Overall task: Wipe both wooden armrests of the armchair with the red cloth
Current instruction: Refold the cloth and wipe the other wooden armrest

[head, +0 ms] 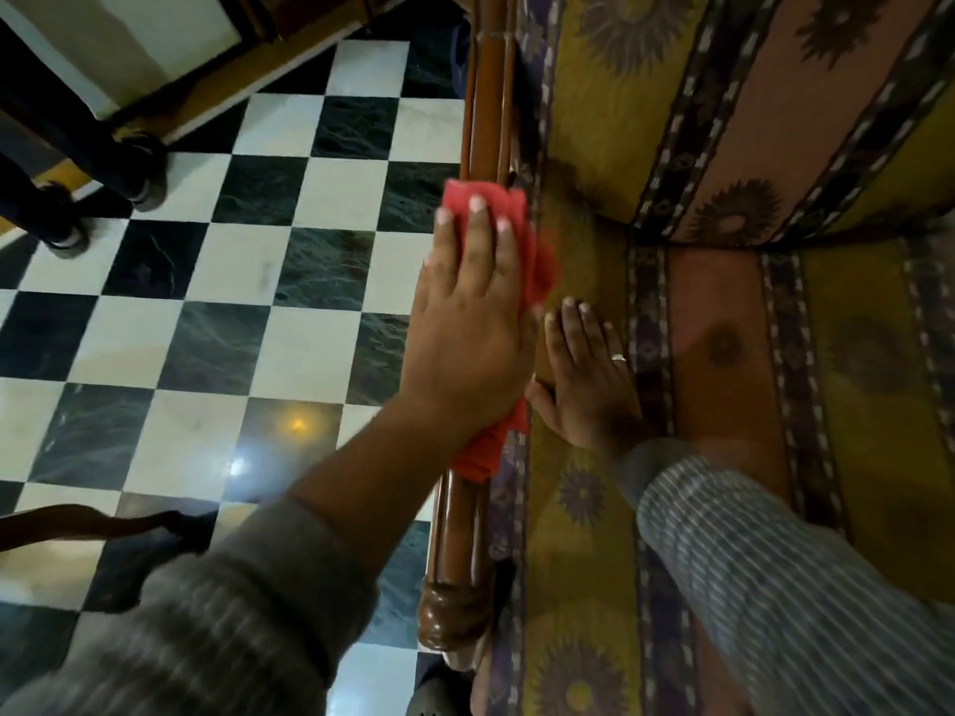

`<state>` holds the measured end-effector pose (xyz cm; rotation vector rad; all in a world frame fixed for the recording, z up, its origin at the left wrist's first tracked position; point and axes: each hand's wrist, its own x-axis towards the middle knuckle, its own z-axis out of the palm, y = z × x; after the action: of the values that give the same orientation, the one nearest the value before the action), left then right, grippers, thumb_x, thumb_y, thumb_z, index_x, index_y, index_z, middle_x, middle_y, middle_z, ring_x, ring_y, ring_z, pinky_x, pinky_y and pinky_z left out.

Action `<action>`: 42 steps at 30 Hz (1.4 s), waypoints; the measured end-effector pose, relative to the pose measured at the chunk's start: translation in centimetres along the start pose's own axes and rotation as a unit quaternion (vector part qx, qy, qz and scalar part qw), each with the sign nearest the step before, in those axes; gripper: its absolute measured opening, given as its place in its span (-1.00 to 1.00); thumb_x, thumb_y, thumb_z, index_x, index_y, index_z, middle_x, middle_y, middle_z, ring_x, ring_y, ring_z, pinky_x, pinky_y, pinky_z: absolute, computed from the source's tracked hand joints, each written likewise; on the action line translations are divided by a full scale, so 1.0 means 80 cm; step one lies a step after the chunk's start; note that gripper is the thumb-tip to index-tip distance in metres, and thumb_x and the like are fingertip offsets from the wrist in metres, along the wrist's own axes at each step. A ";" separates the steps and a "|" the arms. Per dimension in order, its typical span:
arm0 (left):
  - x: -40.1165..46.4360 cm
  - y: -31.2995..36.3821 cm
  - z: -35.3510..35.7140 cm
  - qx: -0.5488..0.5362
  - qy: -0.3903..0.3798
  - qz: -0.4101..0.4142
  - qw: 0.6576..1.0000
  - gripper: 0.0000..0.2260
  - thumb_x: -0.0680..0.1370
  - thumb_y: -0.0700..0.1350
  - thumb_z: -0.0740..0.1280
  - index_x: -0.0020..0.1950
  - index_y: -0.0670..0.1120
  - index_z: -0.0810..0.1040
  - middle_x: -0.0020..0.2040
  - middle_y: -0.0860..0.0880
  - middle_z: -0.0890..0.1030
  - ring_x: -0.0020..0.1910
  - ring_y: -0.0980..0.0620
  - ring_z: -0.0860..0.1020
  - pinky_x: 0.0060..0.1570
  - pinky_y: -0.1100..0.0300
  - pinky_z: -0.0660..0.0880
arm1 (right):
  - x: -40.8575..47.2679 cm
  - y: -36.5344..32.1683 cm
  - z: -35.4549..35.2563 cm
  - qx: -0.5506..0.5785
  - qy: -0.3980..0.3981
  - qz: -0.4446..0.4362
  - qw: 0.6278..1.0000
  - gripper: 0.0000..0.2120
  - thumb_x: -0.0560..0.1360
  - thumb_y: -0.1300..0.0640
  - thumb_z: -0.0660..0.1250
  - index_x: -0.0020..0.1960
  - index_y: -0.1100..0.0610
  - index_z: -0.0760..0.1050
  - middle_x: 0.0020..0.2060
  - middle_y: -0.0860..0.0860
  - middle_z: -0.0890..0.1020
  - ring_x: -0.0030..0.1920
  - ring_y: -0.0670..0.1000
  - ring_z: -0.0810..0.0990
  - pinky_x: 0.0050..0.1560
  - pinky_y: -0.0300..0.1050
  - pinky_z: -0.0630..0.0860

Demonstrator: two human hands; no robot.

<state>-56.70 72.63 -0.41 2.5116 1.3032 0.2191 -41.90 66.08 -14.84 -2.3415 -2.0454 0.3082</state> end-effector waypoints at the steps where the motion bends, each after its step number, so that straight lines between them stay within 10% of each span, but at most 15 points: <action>1: -0.014 0.004 0.002 0.025 -0.006 0.009 1.000 -0.40 0.69 0.10 0.02 0.63 -0.12 -0.10 0.65 -0.16 -0.16 0.60 -0.20 -0.26 0.55 -0.09 -0.19 | -0.003 -0.001 0.000 0.001 -0.002 0.000 1.000 -0.07 0.50 -0.39 -0.38 0.60 0.22 0.06 0.60 0.22 0.02 0.61 0.21 -0.03 0.55 0.22 -0.01; 24: -0.137 0.029 0.020 -0.048 -0.005 -0.021 0.999 -0.32 0.66 0.17 0.11 0.64 -0.12 -0.08 0.65 -0.11 -0.15 0.62 -0.15 -0.22 0.58 -0.16 -0.09 | -0.081 -0.031 0.004 0.075 -0.095 0.085 0.989 -0.15 0.48 -0.31 -0.32 0.62 0.17 -0.09 0.62 0.18 -0.12 0.61 0.18 -0.17 0.57 0.24 -0.13; 28: -0.126 0.002 -0.005 -0.300 0.043 -0.240 0.922 -0.45 0.67 0.17 0.11 0.60 -0.03 0.16 0.62 -0.09 0.15 0.58 -0.08 0.19 0.51 -0.05 0.16 | -0.115 -0.081 -0.053 0.460 -0.049 0.218 0.859 -0.52 0.57 -0.36 -0.11 0.27 -0.28 0.46 0.22 -0.28 0.59 0.27 -0.24 0.50 0.30 -0.03 0.45; 30: -0.117 -0.015 -0.014 -0.333 0.041 -0.345 0.876 -0.59 0.65 0.18 0.16 0.14 -0.12 0.59 0.09 -0.20 0.62 0.08 -0.17 0.58 0.14 -0.02 0.52 | -0.130 -0.096 -0.084 0.546 -0.036 0.245 0.800 -0.69 0.47 -0.50 -0.04 -0.11 -0.55 0.47 -0.25 -0.55 0.55 -0.17 -0.51 0.50 -0.05 -0.40 0.48; 33: -0.122 -0.018 -0.016 -0.316 0.007 -0.378 0.870 -0.55 0.63 0.17 0.23 -0.35 -0.09 0.40 -0.41 -0.02 0.42 -0.37 -0.04 0.40 -0.30 0.11 0.30 | -0.143 -0.113 -0.115 0.590 -0.050 0.227 0.773 -0.54 0.43 -0.47 0.15 -0.44 -0.18 0.43 -0.58 -0.25 0.43 -0.48 -0.28 0.44 -0.39 -0.42 0.31; 42: -0.147 0.033 -0.043 -0.334 0.069 -0.323 0.883 -0.70 0.65 0.11 0.21 -0.07 -0.12 0.44 -0.29 0.03 0.46 -0.31 0.07 0.42 -0.27 0.11 0.34 | -0.143 -0.131 -0.168 0.642 0.006 0.263 0.720 -0.71 0.55 -0.04 0.36 0.18 0.08 0.46 0.01 -0.01 0.63 -0.04 -0.07 0.60 -0.13 -0.19 0.46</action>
<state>-62.43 62.26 3.77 1.4288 1.6748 0.5782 -51.46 57.91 1.37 -1.7365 -0.5175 1.2017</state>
